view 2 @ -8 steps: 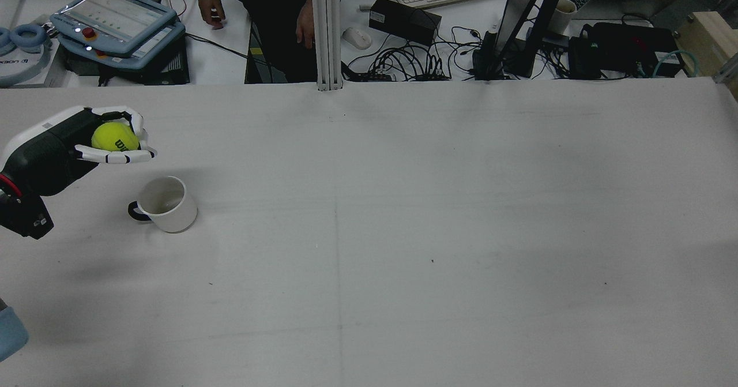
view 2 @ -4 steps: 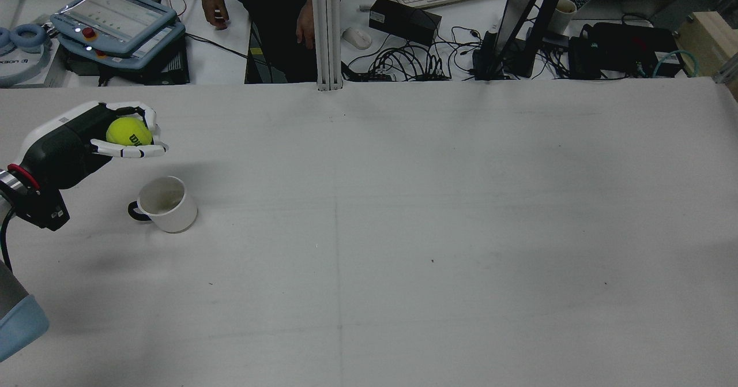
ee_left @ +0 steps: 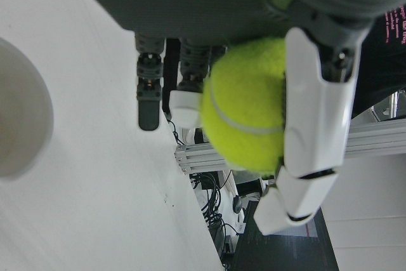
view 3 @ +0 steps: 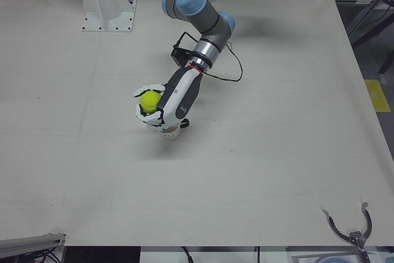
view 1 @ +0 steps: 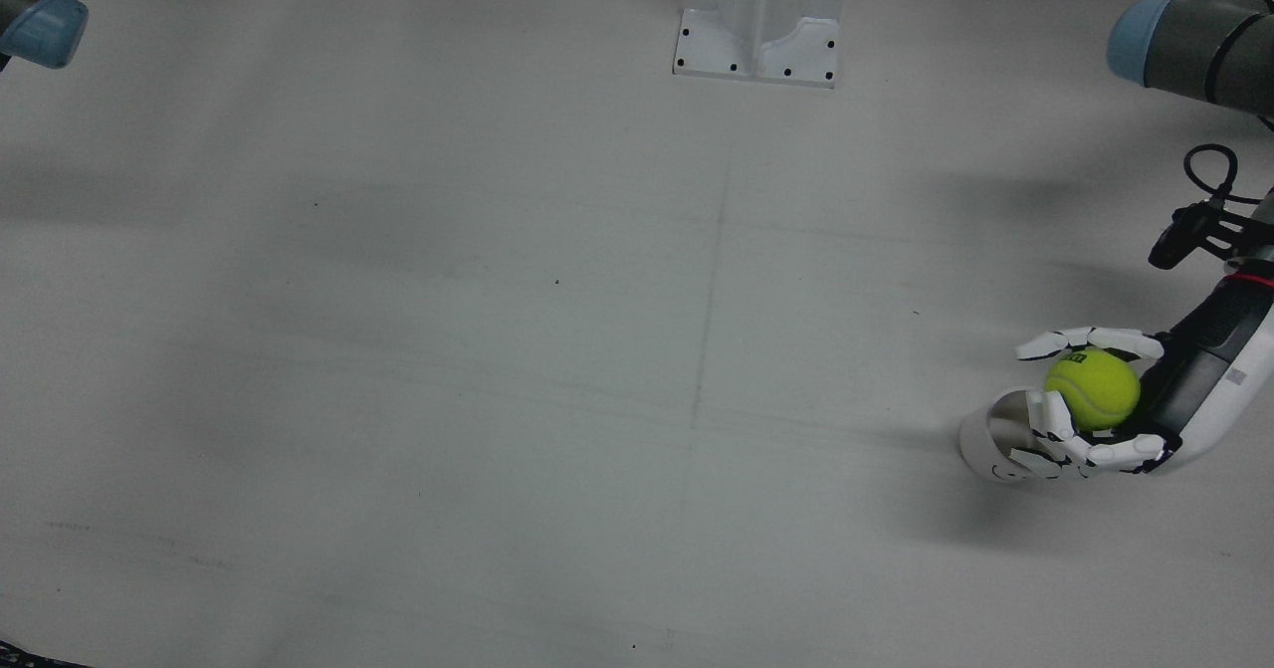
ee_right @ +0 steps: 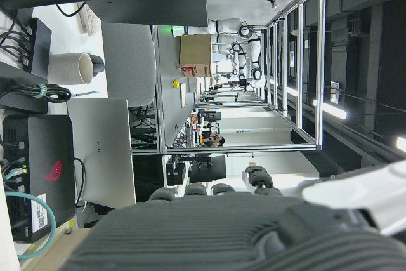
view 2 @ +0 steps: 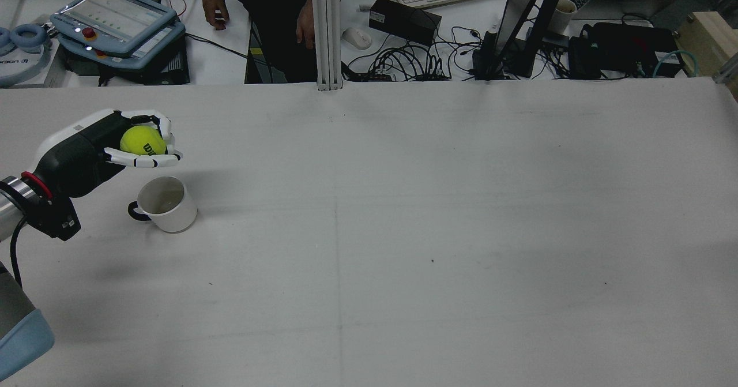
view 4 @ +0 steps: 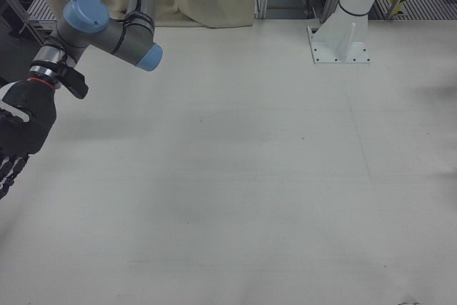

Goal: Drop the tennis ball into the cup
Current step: 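Position the left hand with the ball directly above the mug opening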

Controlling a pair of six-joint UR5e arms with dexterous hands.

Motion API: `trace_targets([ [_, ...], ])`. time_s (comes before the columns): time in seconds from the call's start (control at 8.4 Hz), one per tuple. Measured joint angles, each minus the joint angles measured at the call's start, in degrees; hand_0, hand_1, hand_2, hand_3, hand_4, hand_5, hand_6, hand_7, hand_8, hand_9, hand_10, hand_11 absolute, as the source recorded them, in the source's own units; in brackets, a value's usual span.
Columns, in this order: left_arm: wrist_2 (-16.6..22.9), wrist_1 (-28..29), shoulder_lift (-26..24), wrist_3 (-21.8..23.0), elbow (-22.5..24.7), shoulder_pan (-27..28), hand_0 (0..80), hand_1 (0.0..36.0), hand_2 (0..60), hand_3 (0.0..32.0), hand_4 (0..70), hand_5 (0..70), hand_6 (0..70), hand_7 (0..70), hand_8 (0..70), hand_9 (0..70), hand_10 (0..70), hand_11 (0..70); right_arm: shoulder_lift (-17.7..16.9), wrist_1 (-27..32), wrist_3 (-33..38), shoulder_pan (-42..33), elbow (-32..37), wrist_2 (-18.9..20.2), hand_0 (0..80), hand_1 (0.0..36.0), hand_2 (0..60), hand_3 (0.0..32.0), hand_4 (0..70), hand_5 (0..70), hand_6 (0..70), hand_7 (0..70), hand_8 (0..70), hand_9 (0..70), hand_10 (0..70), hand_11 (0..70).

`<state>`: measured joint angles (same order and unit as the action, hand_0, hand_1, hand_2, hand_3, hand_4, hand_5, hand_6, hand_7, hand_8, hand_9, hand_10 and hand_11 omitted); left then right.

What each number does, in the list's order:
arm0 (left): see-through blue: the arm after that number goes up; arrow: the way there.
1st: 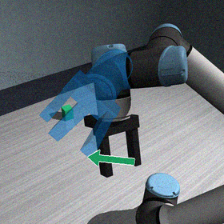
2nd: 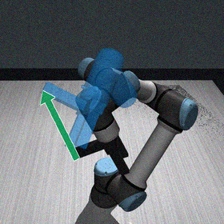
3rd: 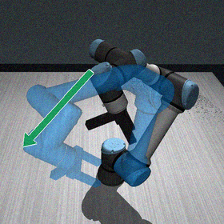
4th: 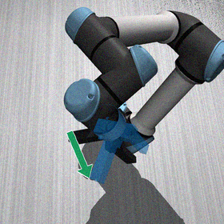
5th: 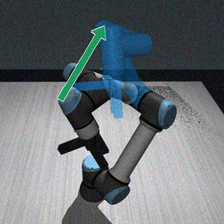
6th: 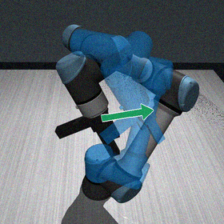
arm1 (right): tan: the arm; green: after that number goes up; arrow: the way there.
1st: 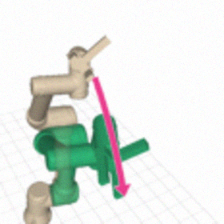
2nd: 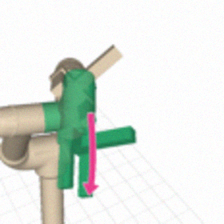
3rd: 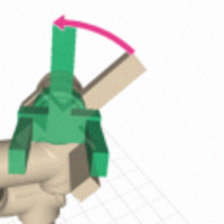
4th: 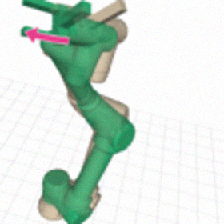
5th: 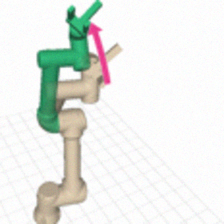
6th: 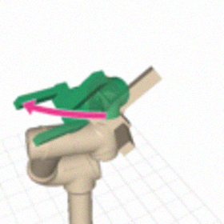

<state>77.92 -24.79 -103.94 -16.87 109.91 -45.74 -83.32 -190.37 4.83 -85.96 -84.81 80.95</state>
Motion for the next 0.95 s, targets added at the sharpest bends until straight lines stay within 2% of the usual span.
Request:
trace_targets([
  [0.12, -0.60, -0.29, -0.09, 0.00, 0.29, 1.15, 61.0, 36.0, 60.0, 0.0, 70.0, 43.5, 70.0, 70.0, 61.6, 70.0, 21.2, 33.1, 0.00, 0.00, 0.00, 0.00, 0.00, -0.03, 0.0, 0.0, 0.0, 0.0, 0.0, 0.0, 0.0, 0.0, 0.0, 0.0, 0.0, 0.0],
  [0.24, -0.98, -0.50, -0.15, 0.05, 0.41, 1.82, 61.0, 36.0, 60.0, 0.0, 70.0, 70.0, 60.2, 70.0, 60.0, 70.0, 21.3, 33.3, 0.00, 0.00, 0.00, 0.00, 0.00, -0.03, 0.0, 0.0, 0.0, 0.0, 0.0, 0.0, 0.0, 0.0, 0.0, 0.0, 0.0, 0.0],
  [0.36, -1.16, -0.62, -0.12, 0.18, 0.41, 2.07, 61.1, 36.0, 60.0, 0.0, 70.0, 70.0, 65.2, 70.0, 60.8, 70.0, 21.4, 33.4, 0.00, 0.00, 0.00, 0.00, 0.00, -0.02, 0.0, 0.0, 0.0, 0.0, 0.0, 0.0, 0.0, 0.0, 0.0, 0.0, 0.0, 0.0],
  [0.48, -1.20, -0.67, -0.04, 0.31, 0.41, 2.01, 61.1, 36.0, 60.0, 0.0, 70.0, 40.4, 65.2, 70.0, 60.6, 70.0, 21.4, 33.4, 0.00, 0.00, 0.00, 0.00, 0.00, -0.01, 0.0, 0.0, 0.0, 0.0, 0.0, 0.0, 0.0, 0.0, 0.0, 0.0, 0.0, 0.0],
  [0.6, -1.20, -0.72, -0.03, 0.34, 0.42, 2.00, 61.1, 36.0, 60.0, 0.0, 70.0, 69.4, 65.1, 70.0, 60.5, 70.0, 21.4, 33.3, 0.00, 0.00, 0.00, 0.00, -0.03, 0.00, 0.0, 0.0, 0.0, 0.0, 0.0, 0.0, 0.0, 0.0, 0.0, 0.0, 0.0, 0.0],
  [0.71, -1.19, -0.83, -0.03, 0.35, 0.44, 1.99, 60.8, 36.0, 60.0, 0.0, 70.0, 57.2, 70.0, 70.0, 61.4, 70.0, 21.2, 33.1, 0.00, 0.00, 0.00, 0.00, -0.05, 0.00, 0.0, 0.0, 0.0, 0.0, 0.0, 0.0, 0.0, 0.0, 0.0, 0.0, 0.0, 0.0],
  [0.83, -1.19, -0.84, 0.11, 0.38, 0.46, 1.97, 62.4, 36.0, 60.0, 0.0, 62.5, 48.4, 63.0, 66.0, 47.0, 60.3, 17.6, 28.5, 0.00, 0.00, -0.03, 0.00, -0.07, 0.00, 0.0, 0.0, 0.0, 0.0, 0.0, 0.0, 0.0, 0.0, 0.0, 0.0, 0.0, 0.0],
  [0.95, -1.16, -0.17, 0.30, 0.38, 0.45, 1.90, 64.0, 36.0, 60.0, 0.0, 36.2, 61.8, 37.4, 36.5, 26.1, 33.9, 13.0, 22.6, 0.00, 0.00, -0.03, 0.00, -0.08, 0.00, 0.0, 0.0, 0.0, 0.0, 0.0, 0.0, 0.0, 0.0, 0.0, 0.0, 0.0, 0.0],
])
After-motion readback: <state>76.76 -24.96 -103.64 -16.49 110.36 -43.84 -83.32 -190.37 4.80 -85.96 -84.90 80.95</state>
